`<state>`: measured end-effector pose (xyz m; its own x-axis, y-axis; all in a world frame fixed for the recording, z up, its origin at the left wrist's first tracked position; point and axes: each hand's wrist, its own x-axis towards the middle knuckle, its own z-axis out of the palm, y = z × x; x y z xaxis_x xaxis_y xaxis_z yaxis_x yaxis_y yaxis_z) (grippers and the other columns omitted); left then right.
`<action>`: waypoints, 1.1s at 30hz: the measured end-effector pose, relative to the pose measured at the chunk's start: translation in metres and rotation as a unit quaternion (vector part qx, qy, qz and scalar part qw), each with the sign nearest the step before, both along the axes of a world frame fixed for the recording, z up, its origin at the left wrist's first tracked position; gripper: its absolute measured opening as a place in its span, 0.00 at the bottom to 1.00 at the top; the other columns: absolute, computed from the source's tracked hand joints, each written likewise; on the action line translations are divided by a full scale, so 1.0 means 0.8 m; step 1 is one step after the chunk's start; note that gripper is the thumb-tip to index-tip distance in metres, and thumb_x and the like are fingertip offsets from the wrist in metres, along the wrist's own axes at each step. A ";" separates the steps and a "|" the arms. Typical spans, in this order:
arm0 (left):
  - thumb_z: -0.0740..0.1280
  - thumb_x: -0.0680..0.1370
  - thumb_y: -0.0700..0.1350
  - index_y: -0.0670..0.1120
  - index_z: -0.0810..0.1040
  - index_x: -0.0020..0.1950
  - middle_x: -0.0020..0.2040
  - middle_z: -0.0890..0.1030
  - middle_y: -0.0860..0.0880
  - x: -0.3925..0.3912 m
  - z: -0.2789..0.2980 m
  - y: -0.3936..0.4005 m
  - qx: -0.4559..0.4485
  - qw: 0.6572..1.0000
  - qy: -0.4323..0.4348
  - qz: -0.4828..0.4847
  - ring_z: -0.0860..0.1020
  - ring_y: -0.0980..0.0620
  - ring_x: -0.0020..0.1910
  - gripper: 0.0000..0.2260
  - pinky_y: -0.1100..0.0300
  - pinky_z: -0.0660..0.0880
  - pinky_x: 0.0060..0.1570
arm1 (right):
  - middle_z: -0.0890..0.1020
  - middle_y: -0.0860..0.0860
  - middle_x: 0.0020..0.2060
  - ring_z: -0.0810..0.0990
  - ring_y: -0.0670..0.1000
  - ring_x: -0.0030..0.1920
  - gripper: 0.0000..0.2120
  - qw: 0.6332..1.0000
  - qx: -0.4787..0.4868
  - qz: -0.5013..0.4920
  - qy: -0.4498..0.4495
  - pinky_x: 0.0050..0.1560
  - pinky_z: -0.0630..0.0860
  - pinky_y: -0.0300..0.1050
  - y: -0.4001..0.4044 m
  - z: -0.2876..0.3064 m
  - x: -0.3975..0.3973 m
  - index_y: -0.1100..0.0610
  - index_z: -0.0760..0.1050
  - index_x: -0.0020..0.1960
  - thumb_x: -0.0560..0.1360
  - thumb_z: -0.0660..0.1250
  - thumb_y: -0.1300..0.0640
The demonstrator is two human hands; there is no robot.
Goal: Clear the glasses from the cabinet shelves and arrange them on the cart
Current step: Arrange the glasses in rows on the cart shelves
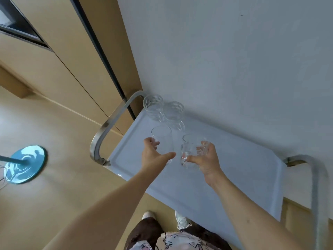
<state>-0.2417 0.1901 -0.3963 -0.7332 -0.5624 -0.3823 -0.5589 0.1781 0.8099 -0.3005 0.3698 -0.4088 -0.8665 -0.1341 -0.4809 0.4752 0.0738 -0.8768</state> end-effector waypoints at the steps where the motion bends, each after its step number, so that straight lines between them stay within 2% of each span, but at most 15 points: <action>1: 0.82 0.64 0.51 0.55 0.63 0.61 0.61 0.75 0.58 -0.005 -0.002 -0.003 -0.003 1.000 -0.001 -0.010 0.73 0.56 0.60 0.35 0.65 0.70 0.43 | 0.78 0.48 0.57 0.79 0.46 0.57 0.51 1.000 0.015 0.010 0.005 0.53 0.78 0.45 0.000 -0.003 -0.002 0.51 0.68 0.66 0.46 0.85 0.55; 3: 0.82 0.64 0.51 0.55 0.62 0.61 0.61 0.74 0.58 -0.015 -0.007 -0.008 -0.008 1.000 -0.001 -0.023 0.73 0.56 0.60 0.35 0.68 0.68 0.41 | 0.75 0.43 0.59 0.77 0.41 0.59 0.55 0.999 0.041 0.027 0.015 0.56 0.77 0.43 0.001 -0.006 -0.007 0.46 0.65 0.67 0.43 0.85 0.50; 6: 0.82 0.64 0.52 0.57 0.61 0.60 0.61 0.74 0.58 -0.024 -0.012 -0.016 -0.008 0.999 0.000 -0.039 0.73 0.55 0.60 0.35 0.68 0.68 0.40 | 0.74 0.39 0.60 0.76 0.43 0.61 0.56 0.995 0.088 0.042 0.036 0.60 0.75 0.43 0.000 -0.010 -0.021 0.44 0.65 0.66 0.42 0.85 0.45; 10: 0.82 0.63 0.52 0.56 0.62 0.62 0.61 0.73 0.58 -0.025 -0.021 -0.022 -0.008 0.998 -0.006 -0.062 0.73 0.55 0.60 0.36 0.70 0.67 0.41 | 0.74 0.42 0.59 0.77 0.49 0.62 0.50 0.982 0.157 0.063 0.086 0.61 0.75 0.47 -0.003 -0.018 -0.036 0.45 0.67 0.65 0.49 0.89 0.57; 13: 0.82 0.63 0.53 0.58 0.60 0.59 0.60 0.73 0.58 -0.024 -0.025 -0.025 -0.016 0.997 -0.003 -0.073 0.73 0.55 0.60 0.35 0.70 0.67 0.42 | 0.75 0.43 0.62 0.75 0.47 0.63 0.53 0.978 0.180 0.064 0.082 0.63 0.73 0.45 -0.005 -0.023 -0.036 0.47 0.67 0.70 0.50 0.88 0.60; 18: 0.81 0.63 0.54 0.59 0.60 0.58 0.59 0.73 0.59 -0.031 -0.029 -0.030 -0.017 0.995 -0.012 -0.097 0.73 0.56 0.60 0.35 0.69 0.68 0.44 | 0.79 0.38 0.55 0.78 0.46 0.57 0.50 0.978 0.187 0.062 0.068 0.48 0.72 0.31 0.003 -0.028 -0.031 0.38 0.68 0.64 0.50 0.87 0.61; 20: 0.81 0.62 0.55 0.60 0.60 0.57 0.59 0.73 0.60 -0.032 -0.029 -0.031 -0.022 0.994 -0.010 -0.105 0.73 0.56 0.59 0.35 0.67 0.69 0.45 | 0.80 0.38 0.54 0.79 0.47 0.55 0.49 0.976 0.198 0.066 0.066 0.48 0.75 0.34 0.005 -0.029 -0.028 0.38 0.70 0.63 0.50 0.87 0.61; 22: 0.81 0.62 0.55 0.60 0.59 0.56 0.58 0.73 0.60 -0.032 -0.031 -0.030 -0.032 0.993 -0.009 -0.113 0.73 0.56 0.59 0.34 0.65 0.71 0.46 | 0.81 0.38 0.53 0.80 0.46 0.54 0.48 0.977 0.199 0.059 0.057 0.49 0.80 0.42 0.008 -0.033 -0.024 0.38 0.70 0.62 0.49 0.86 0.62; 25: 0.81 0.62 0.56 0.60 0.59 0.57 0.59 0.73 0.59 -0.031 -0.030 -0.026 -0.039 0.992 -0.012 -0.121 0.74 0.53 0.59 0.35 0.58 0.74 0.51 | 0.80 0.39 0.53 0.79 0.42 0.53 0.47 0.982 0.179 0.048 0.044 0.43 0.83 0.44 0.010 -0.034 -0.020 0.35 0.69 0.60 0.51 0.85 0.64; 27: 0.81 0.63 0.55 0.59 0.60 0.57 0.59 0.73 0.58 -0.031 -0.031 -0.023 -0.039 0.991 -0.014 -0.127 0.74 0.53 0.59 0.35 0.58 0.74 0.51 | 0.80 0.40 0.52 0.79 0.45 0.52 0.44 0.980 0.186 0.044 0.048 0.44 0.80 0.41 0.010 -0.035 -0.019 0.36 0.68 0.61 0.55 0.82 0.66; 29: 0.81 0.63 0.54 0.58 0.60 0.58 0.60 0.73 0.57 -0.030 -0.031 -0.021 -0.040 0.990 -0.010 -0.133 0.74 0.53 0.59 0.35 0.62 0.72 0.48 | 0.80 0.40 0.53 0.80 0.47 0.54 0.38 0.978 0.197 0.011 0.061 0.47 0.75 0.36 0.009 -0.038 -0.016 0.40 0.69 0.64 0.62 0.75 0.68; 33: 0.82 0.64 0.53 0.58 0.60 0.59 0.61 0.73 0.57 -0.029 -0.031 -0.015 -0.036 0.989 -0.012 -0.140 0.73 0.53 0.60 0.36 0.61 0.70 0.49 | 0.80 0.44 0.60 0.79 0.48 0.61 0.33 0.977 0.178 -0.104 0.052 0.58 0.75 0.39 0.000 -0.037 -0.005 0.46 0.74 0.68 0.68 0.63 0.71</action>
